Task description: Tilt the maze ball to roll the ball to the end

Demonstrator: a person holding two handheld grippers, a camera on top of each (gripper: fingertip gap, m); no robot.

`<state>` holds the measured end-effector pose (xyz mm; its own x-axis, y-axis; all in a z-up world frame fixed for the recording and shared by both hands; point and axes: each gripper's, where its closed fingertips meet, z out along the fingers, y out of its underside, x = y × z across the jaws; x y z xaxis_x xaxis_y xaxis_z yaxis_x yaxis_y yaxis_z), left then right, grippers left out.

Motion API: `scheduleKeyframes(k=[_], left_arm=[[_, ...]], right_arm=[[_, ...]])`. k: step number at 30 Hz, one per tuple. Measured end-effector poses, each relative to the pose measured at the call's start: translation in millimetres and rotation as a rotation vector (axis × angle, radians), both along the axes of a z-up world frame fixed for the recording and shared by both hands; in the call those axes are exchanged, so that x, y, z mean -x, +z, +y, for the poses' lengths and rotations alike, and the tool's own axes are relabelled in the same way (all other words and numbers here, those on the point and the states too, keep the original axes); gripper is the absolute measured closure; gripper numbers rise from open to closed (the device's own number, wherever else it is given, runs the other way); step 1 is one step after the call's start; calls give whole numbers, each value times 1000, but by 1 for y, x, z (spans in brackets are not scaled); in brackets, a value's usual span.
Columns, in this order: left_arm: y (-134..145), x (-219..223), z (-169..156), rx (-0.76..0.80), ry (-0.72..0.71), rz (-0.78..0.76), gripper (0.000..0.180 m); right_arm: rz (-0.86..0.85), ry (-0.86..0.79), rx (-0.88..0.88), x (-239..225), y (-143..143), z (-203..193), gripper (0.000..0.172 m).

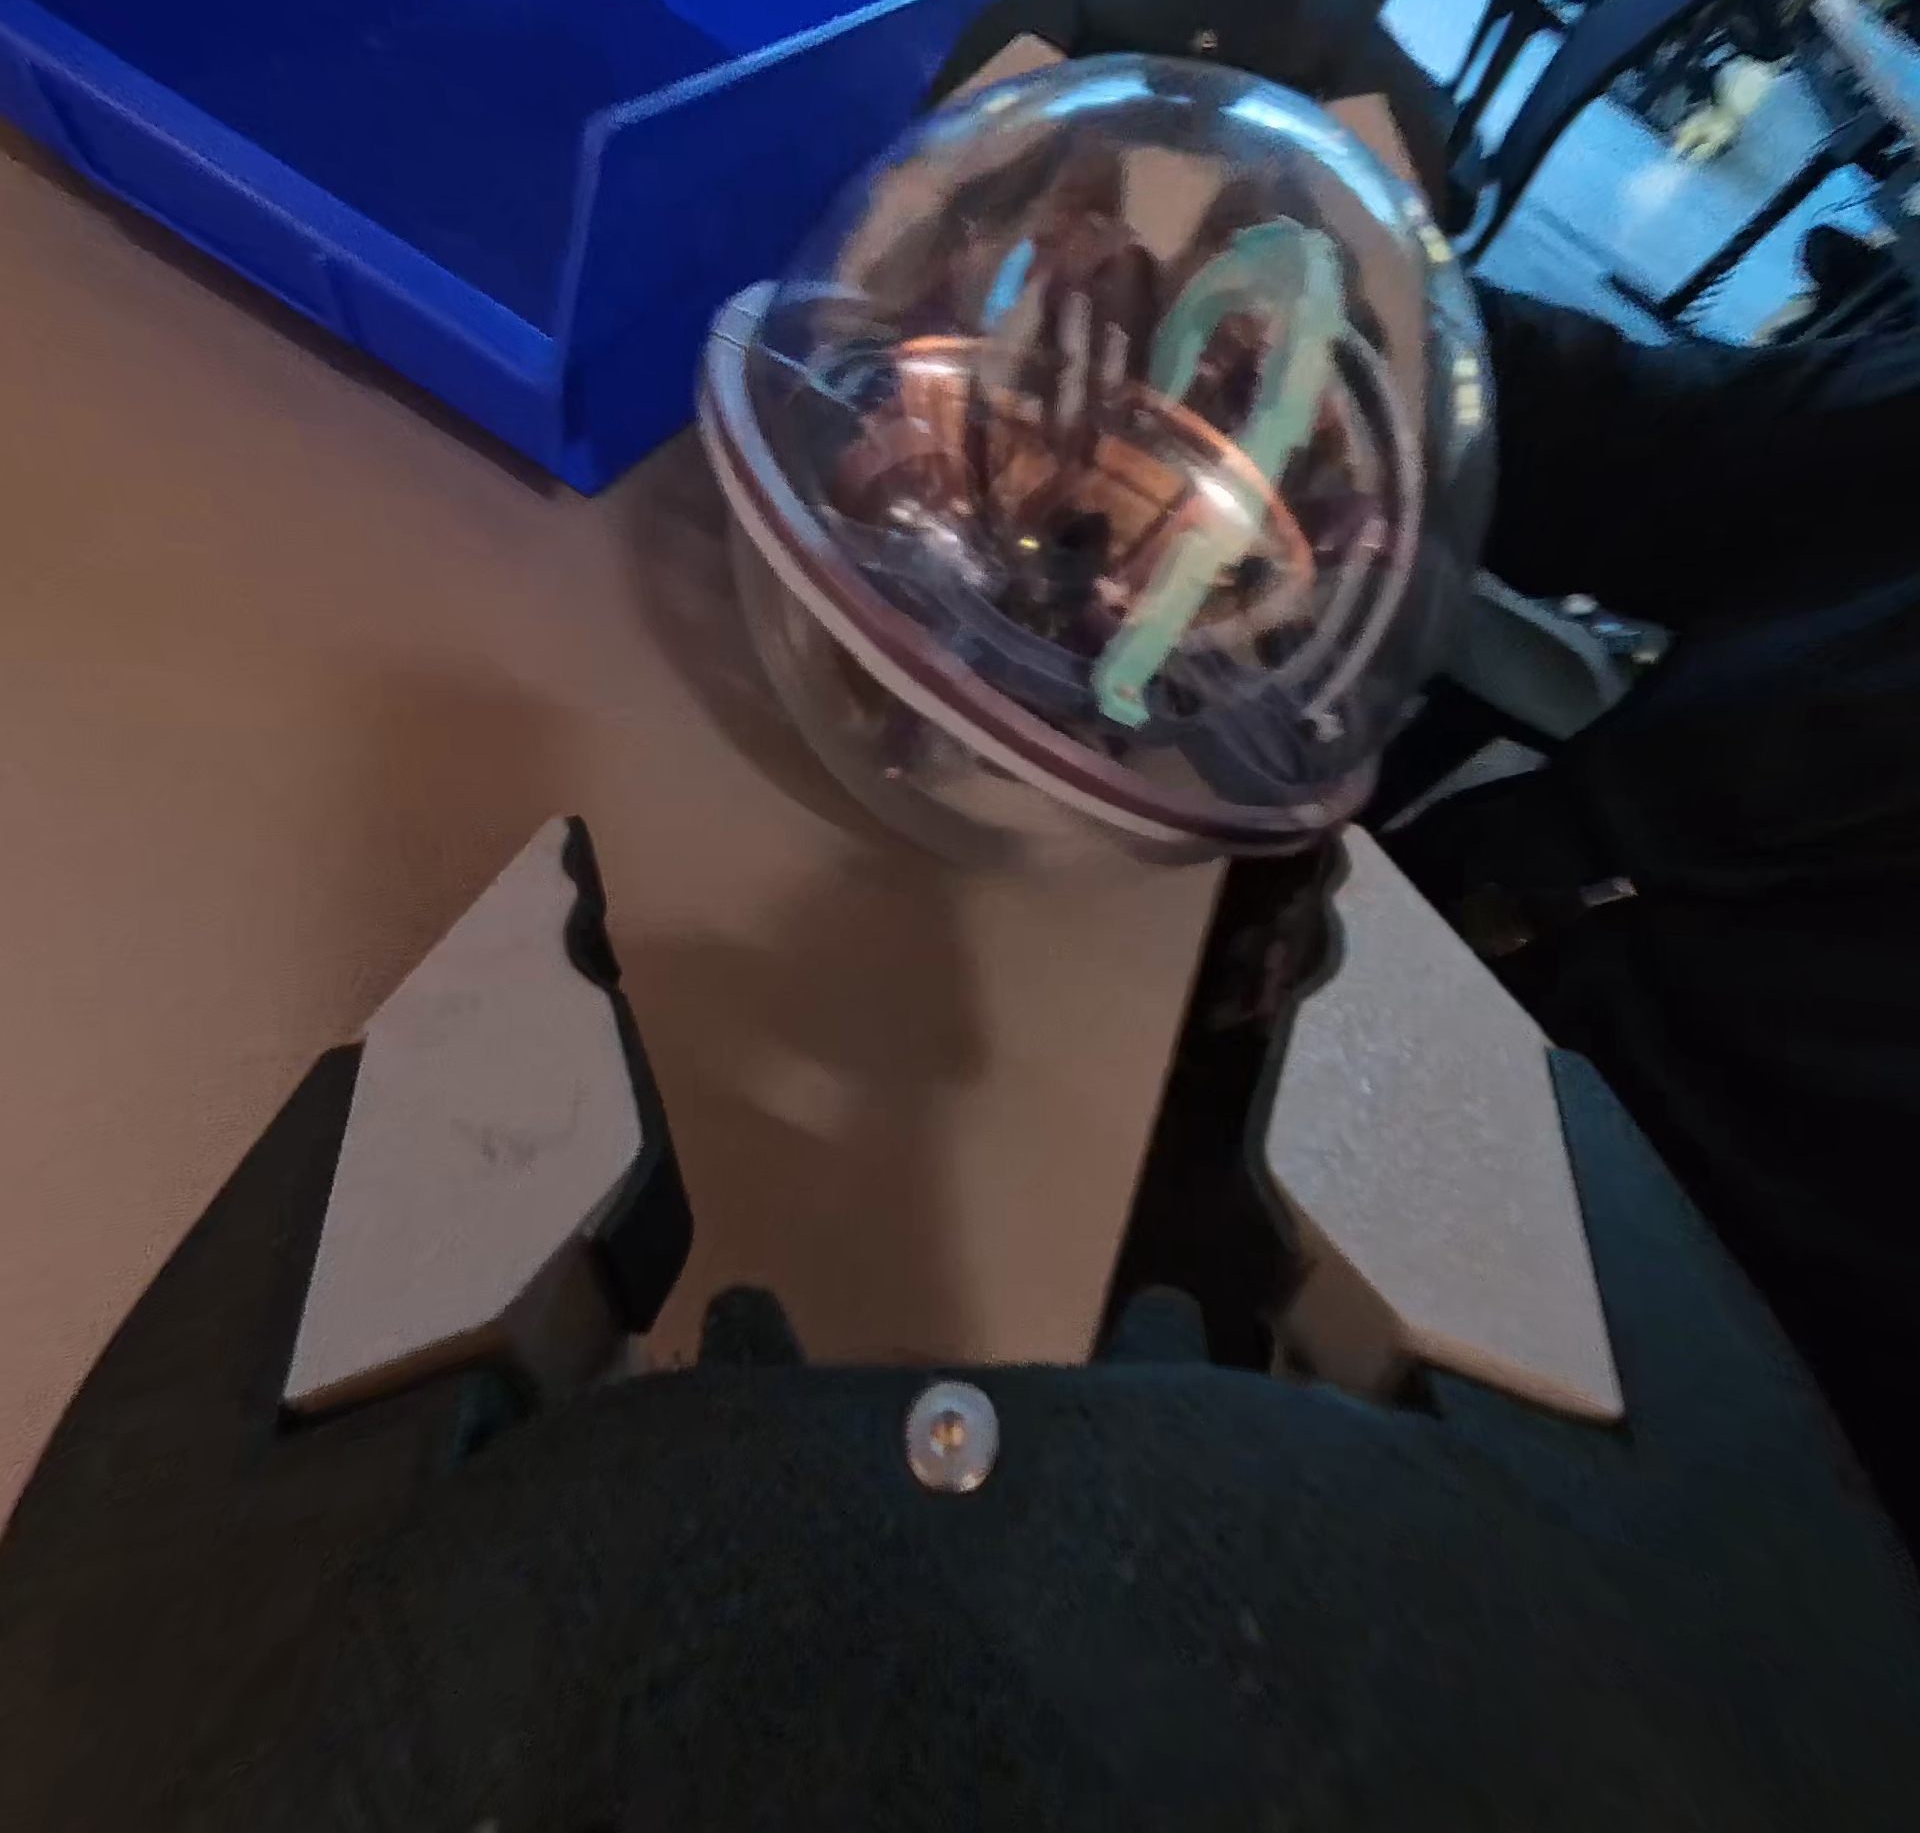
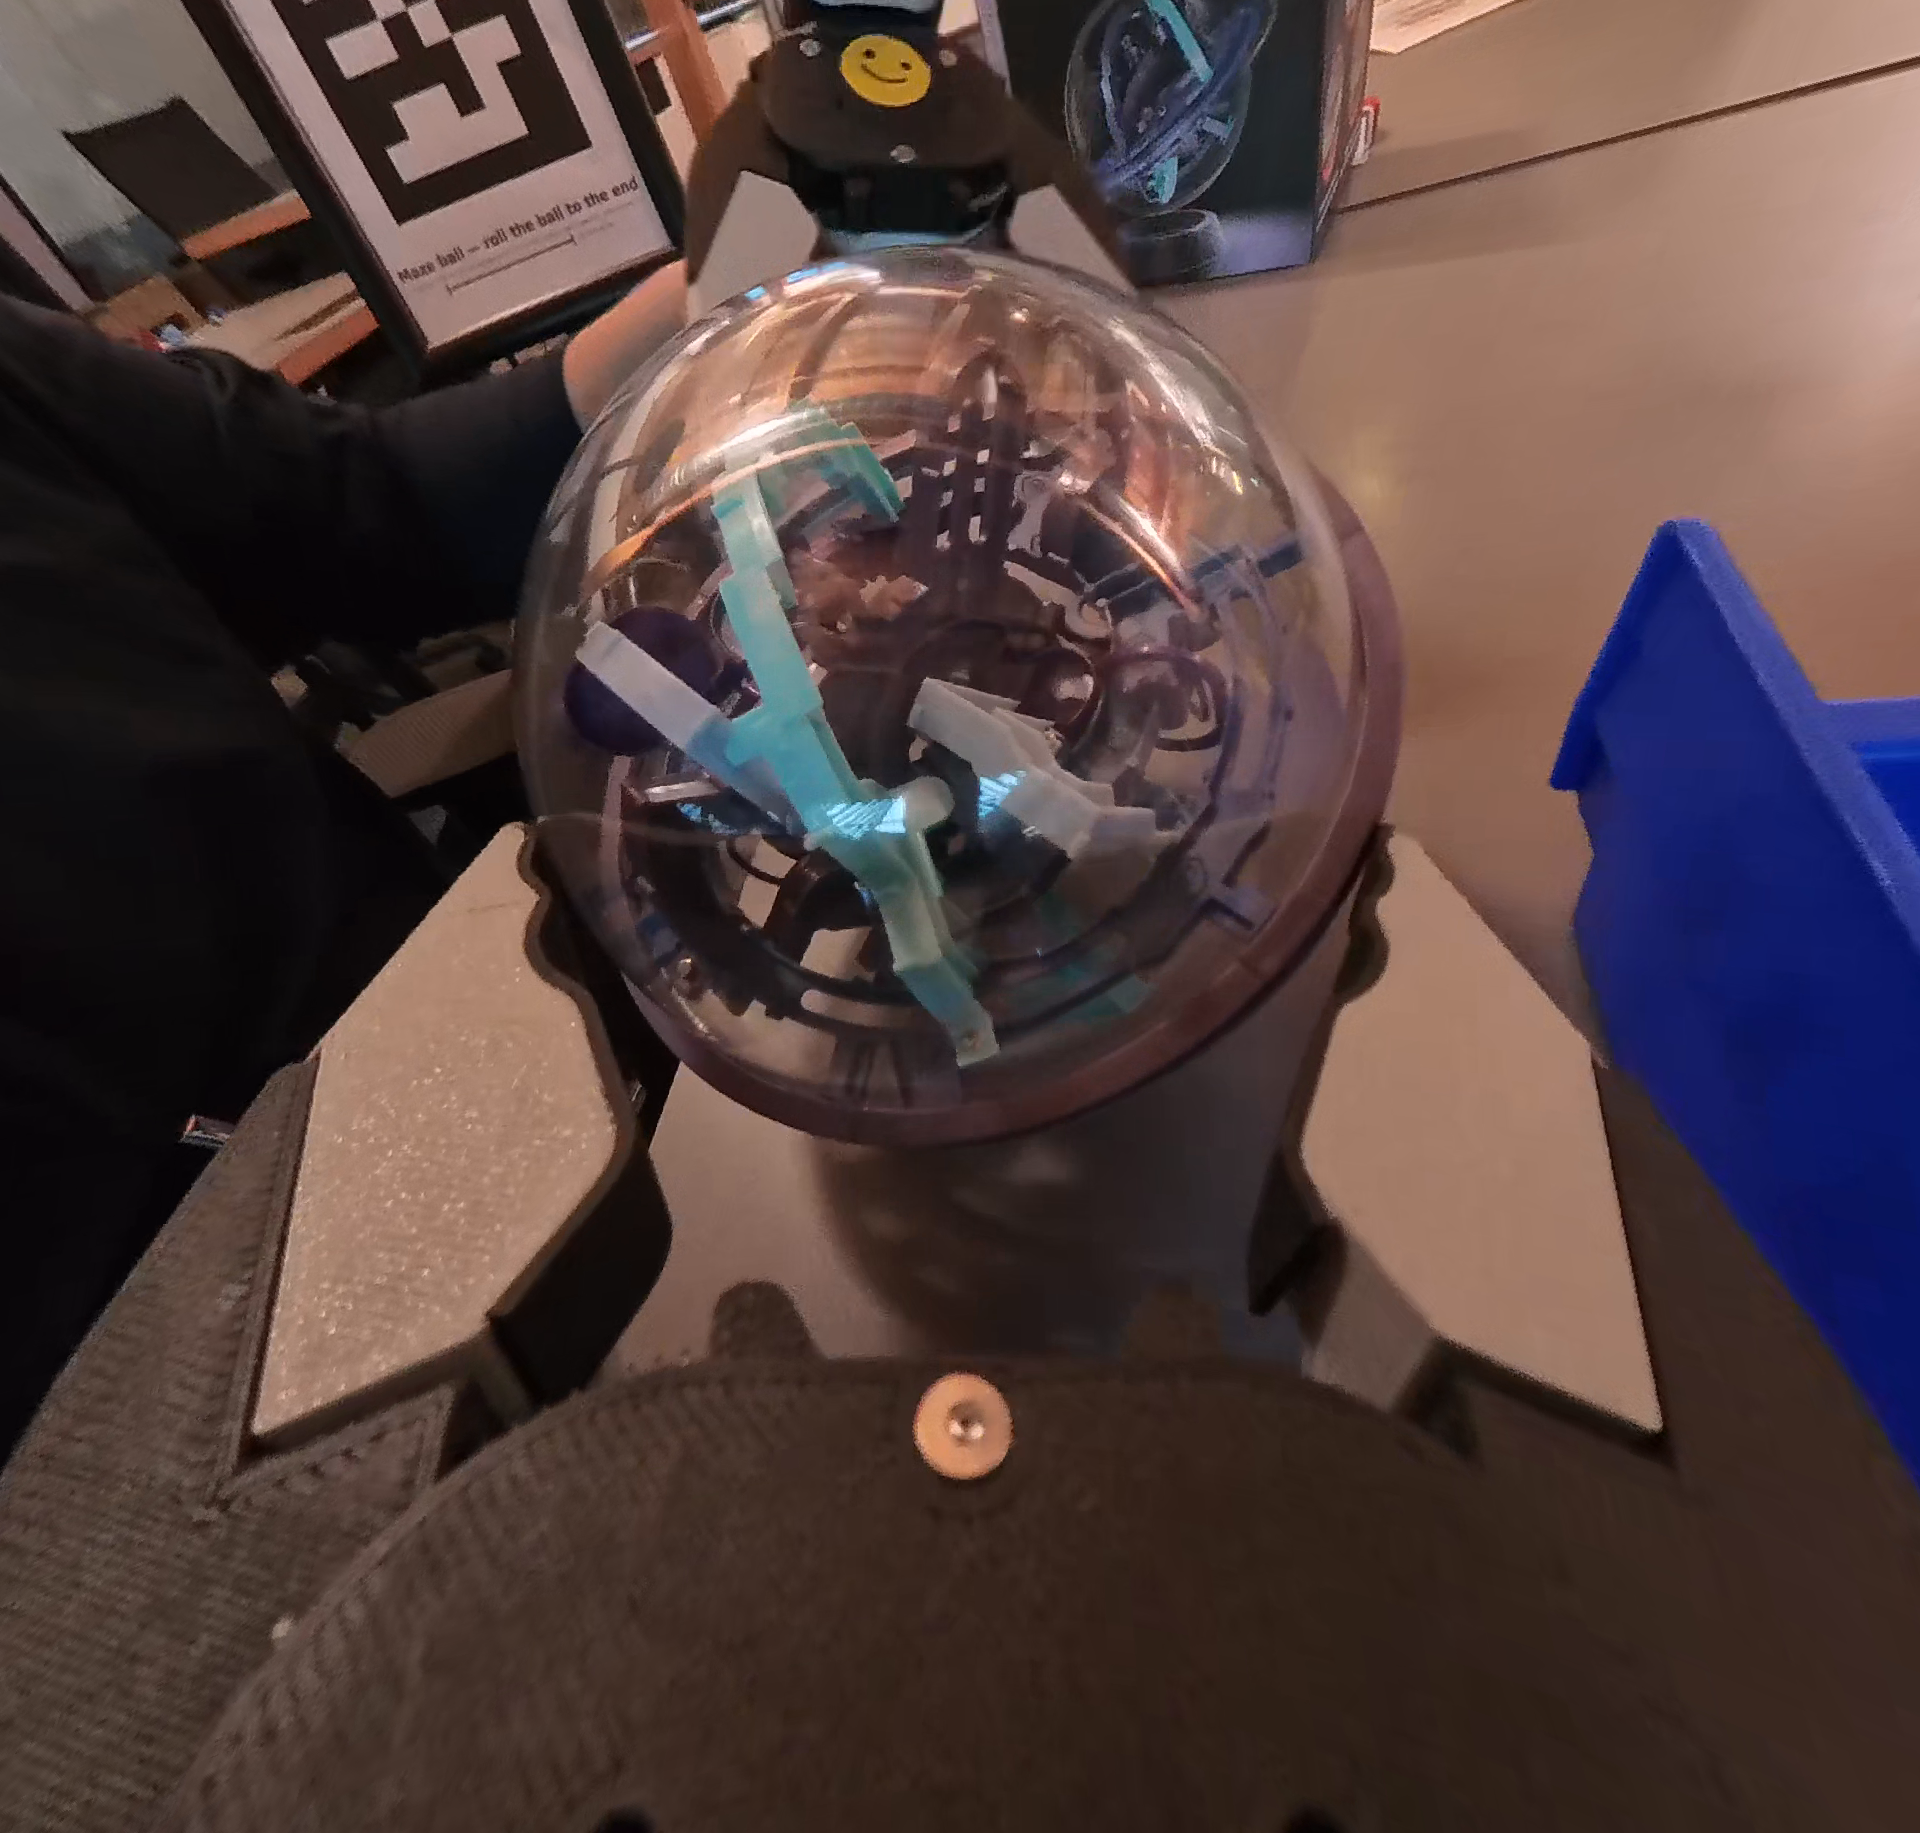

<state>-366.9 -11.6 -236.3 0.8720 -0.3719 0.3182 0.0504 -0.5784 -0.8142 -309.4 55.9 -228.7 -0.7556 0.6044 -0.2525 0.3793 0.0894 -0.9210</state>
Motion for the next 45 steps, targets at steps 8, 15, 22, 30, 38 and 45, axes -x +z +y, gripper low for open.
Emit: scheduleKeyframes(k=[8,15,22,30,38,45], left_arm=[[-16,-47,-4,98,-113,-133,54],[-14,-47,5,6,-67,-141,53],[-8,-42,10,-64,-30,-166,54],[-4,-36,18,-96,-9,-184,53],[-1,-30,22,-80,6,-195,54],[1,-26,23,-82,33,-184,54]], right_arm=[[23,31,27,-1,8,-5,36],[-46,88,96,-7,2,-9,39],[-61,84,97,-6,-2,-6,38],[-93,69,107,-3,-7,-2,38],[-143,56,148,1,-10,1,38],[-206,74,187,1,-16,0,39]])
